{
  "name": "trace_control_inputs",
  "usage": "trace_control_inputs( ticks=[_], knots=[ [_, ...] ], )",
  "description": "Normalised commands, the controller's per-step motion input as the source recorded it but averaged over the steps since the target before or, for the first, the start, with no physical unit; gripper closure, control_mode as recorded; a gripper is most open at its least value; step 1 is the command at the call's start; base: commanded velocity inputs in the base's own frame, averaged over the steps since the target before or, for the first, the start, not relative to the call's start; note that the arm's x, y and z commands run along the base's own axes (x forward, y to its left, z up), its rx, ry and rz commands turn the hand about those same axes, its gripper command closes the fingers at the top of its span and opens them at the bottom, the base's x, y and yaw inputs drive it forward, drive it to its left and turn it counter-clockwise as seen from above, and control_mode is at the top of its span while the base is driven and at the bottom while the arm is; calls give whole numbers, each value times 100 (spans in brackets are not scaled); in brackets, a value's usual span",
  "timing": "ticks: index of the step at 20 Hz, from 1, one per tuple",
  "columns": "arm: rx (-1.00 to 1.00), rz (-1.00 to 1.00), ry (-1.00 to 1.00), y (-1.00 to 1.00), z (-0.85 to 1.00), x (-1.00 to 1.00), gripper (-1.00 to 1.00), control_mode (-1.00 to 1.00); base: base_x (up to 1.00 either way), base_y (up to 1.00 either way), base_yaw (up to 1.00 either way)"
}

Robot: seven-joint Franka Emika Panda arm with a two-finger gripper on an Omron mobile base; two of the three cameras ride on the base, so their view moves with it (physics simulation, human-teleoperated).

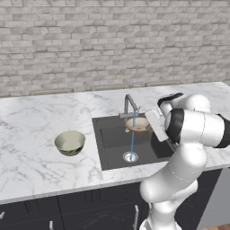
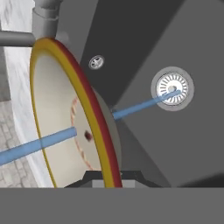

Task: Rinse each bowl for a few seconds and place them down in the sink or on the counter.

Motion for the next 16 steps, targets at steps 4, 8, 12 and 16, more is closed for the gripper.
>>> trace_control_inputs(
  ticks=[4,8,12,16],
  knots=[
    [0,0,-3,-43,5,0,100,-100,0,0,0],
    [0,0,-5,-45,12,0,100,-100,0,0,0],
    [0,0,-4,-36,12,0,100,-100,0,0,0],
    [-5,0,-7,-25,16,0,100,-100,0,0,0]
  ],
)
